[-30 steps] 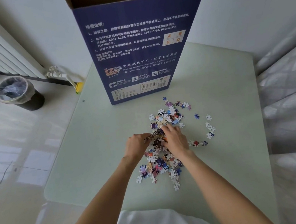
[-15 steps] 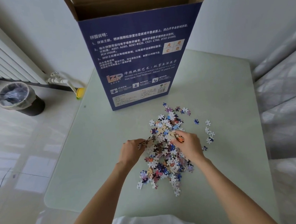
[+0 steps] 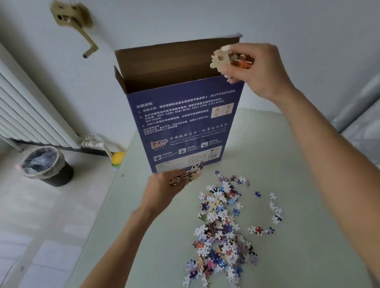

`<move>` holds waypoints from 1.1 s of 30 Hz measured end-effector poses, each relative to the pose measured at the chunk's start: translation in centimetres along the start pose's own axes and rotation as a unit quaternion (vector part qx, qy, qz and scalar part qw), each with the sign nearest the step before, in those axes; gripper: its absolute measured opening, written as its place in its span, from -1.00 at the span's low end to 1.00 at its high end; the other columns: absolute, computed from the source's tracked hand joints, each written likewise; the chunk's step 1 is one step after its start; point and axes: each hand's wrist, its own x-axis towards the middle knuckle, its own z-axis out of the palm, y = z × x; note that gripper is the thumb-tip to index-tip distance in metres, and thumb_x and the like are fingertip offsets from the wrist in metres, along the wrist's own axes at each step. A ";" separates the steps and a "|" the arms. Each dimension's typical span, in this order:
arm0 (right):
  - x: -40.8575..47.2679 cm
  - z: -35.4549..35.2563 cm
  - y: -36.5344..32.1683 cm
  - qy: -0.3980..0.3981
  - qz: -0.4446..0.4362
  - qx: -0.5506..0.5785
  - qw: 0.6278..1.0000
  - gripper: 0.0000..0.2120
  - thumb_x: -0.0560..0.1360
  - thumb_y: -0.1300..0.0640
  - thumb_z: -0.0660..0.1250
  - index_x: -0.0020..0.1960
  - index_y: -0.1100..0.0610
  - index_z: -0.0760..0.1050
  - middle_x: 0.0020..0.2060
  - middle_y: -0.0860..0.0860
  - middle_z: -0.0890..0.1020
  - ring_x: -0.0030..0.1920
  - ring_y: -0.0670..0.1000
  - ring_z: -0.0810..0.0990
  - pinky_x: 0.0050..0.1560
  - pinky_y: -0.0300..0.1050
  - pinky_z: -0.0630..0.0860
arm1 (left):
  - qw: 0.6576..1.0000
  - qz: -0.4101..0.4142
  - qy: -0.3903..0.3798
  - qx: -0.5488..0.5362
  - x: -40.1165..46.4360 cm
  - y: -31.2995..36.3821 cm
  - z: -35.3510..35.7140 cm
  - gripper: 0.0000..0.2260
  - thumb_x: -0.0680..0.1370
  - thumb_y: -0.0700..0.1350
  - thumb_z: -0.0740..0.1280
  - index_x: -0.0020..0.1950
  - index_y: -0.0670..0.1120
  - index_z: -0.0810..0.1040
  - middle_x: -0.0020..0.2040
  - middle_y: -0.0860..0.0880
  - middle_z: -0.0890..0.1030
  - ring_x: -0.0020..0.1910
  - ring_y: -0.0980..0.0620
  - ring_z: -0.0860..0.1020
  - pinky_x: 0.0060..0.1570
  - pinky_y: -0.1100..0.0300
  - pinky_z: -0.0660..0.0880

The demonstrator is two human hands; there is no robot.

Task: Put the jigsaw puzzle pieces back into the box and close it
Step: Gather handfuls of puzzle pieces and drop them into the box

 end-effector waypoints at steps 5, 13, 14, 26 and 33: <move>4.6 0.5 -1.0 -0.062 -0.083 -0.120 0.987 -0.70 0.45 0.11 0.41 0.16 0.14 0.57 -0.01 0.09 0.65 -0.09 0.01 0.62 -0.04 -0.06 0.57 | 0.991 0.076 0.106 -0.012 5.5 5.2 -8.2 -0.77 0.50 -0.13 0.38 0.15 -0.01 0.62 -0.07 0.11 0.65 -0.19 0.17 0.59 -0.23 0.41 0.48; 6.0 1.6 -0.3 -0.143 -0.078 -0.202 0.966 -0.70 0.44 0.00 0.39 0.15 0.05 0.57 -0.08 -0.06 0.62 -0.13 -0.12 0.47 -0.13 -0.33 0.29 | 0.962 0.128 0.238 0.047 13.0 9.2 -15.5 -0.80 0.51 -0.12 0.36 0.11 -0.02 0.63 -0.07 0.07 0.67 -0.21 0.21 0.53 -0.16 0.45 0.39; 6.0 1.6 -0.1 -0.137 -0.072 -0.194 0.969 -0.69 0.44 0.01 0.39 0.16 0.06 0.57 -0.06 -0.06 0.62 -0.14 -0.12 0.48 -0.15 -0.39 0.28 | 0.964 0.125 0.227 0.064 13.6 9.3 -15.6 -0.80 0.51 -0.10 0.36 0.12 -0.01 0.63 -0.07 0.02 0.68 -0.21 0.12 0.56 -0.15 0.34 0.43; 5.0 1.7 2.3 -0.066 -0.062 -0.163 0.982 -0.88 0.49 0.09 0.35 0.01 0.00 0.61 -0.08 -0.10 0.66 -0.10 -0.10 0.60 0.04 0.07 0.55 | 0.952 0.116 0.133 0.251 15.8 7.2 -13.0 -0.73 0.56 0.05 0.27 0.22 0.02 0.53 0.04 -0.02 0.65 -0.01 -0.09 0.60 -0.11 0.09 0.49; -3.0 2.6 1.7 0.122 -0.140 -0.180 0.966 -0.80 0.51 0.12 0.32 0.09 0.17 0.58 -0.02 0.04 0.67 -0.07 -0.08 0.61 -0.10 -0.28 0.53 | 0.872 0.352 0.294 0.172 12.5 5.9 -9.3 -0.86 0.57 -0.14 0.28 0.03 -0.11 0.61 -0.22 -0.01 0.66 -0.22 0.05 0.59 -0.37 0.25 0.49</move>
